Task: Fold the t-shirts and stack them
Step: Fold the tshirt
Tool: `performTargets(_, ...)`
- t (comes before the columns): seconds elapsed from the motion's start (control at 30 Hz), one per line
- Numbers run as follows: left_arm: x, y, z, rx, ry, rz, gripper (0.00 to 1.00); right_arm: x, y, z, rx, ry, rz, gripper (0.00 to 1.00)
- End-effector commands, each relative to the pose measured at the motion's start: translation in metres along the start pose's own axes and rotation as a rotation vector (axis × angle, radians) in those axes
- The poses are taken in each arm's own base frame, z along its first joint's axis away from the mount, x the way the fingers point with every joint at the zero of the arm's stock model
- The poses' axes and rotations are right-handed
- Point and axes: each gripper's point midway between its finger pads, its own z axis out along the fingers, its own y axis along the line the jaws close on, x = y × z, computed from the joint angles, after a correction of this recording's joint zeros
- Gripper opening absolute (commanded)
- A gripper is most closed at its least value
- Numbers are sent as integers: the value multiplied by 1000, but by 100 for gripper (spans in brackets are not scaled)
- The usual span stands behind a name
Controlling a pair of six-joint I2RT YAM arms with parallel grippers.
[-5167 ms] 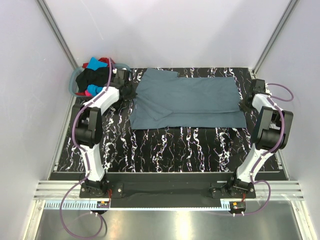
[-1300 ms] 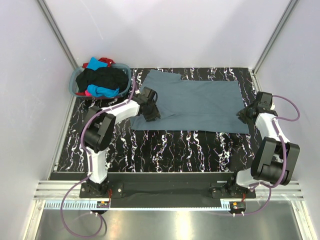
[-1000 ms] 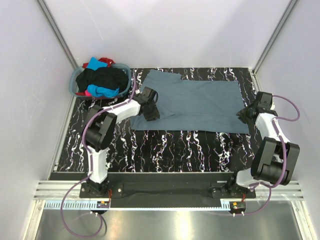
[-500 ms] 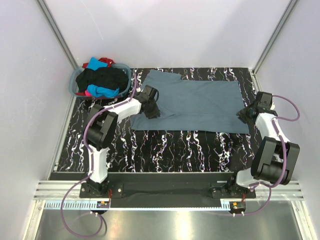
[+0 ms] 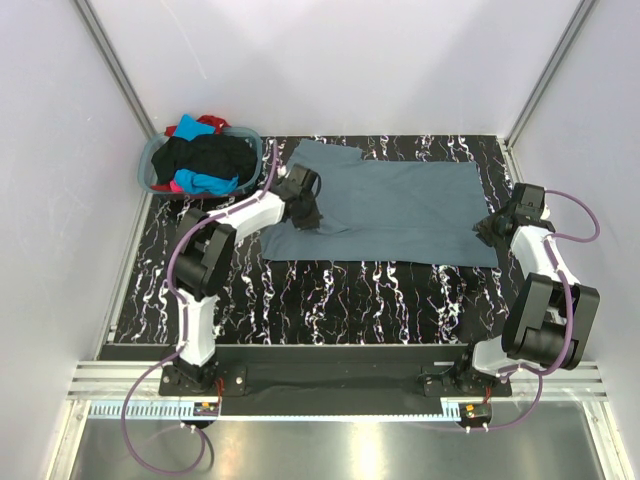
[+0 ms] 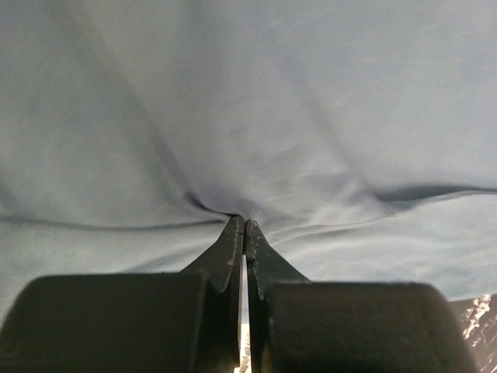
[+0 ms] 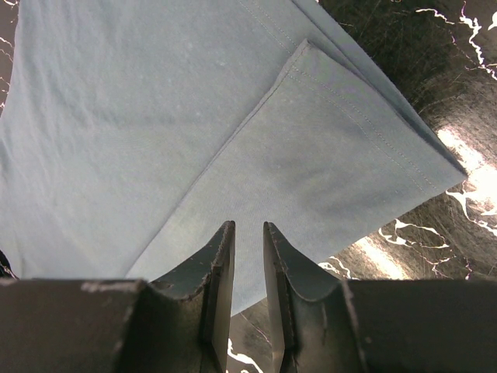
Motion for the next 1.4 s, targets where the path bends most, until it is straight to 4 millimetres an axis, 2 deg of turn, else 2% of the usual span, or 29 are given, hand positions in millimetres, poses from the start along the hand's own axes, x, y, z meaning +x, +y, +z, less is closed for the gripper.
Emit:
performTargets(0.0,-43,-52,-20,118,-131,117,0,-8,9,1,-36,-22,-6,29)
performTargets(0.17,-52,-63,-9,116,-165,201,0,-9,13,0,-49,-25,-4,29)
performTargets(0.2,-58,-70,-10,133,-179,211,0,-9,13,1,-51,-21,-4,29)
performTargets(0.23,-55,-67,0,126,-165,234,0,-9,14,1,-53,-21,-3,29)
performTargets(0.37,-62,-78,10,154,-179,284,0,-11,17,0,-63,-24,-1,29)
performTargets(0.63,-80,-91,16,183,-262,368,0,-11,11,0,-49,-37,-20,29)
performTargets(0.8,-92,-102,12,204,-301,401,2,-12,14,-5,-64,-44,-22,29)
performTargets(1.0,-90,-120,17,292,-292,479,3,-13,16,-9,-71,-52,-18,29)
performTargets(1.03,-88,-124,20,308,-289,491,4,-13,16,-8,-70,-51,-21,29)
performTargets(1.13,-89,-133,20,355,-283,523,20,-13,16,-9,-71,-52,-19,29)
performTargets(1.23,-86,-148,8,424,-256,557,27,-12,21,-13,-88,-41,-10,29)
performTargets(1.27,-92,-156,-7,444,-269,564,30,-13,23,-17,-99,-46,-8,29)
performTargets(1.33,-94,-156,-23,440,-280,571,33,-12,28,-23,-120,-40,-8,30)
performTargets(1.37,-92,-146,-24,405,-275,562,34,-11,30,-25,-131,-38,-11,30)
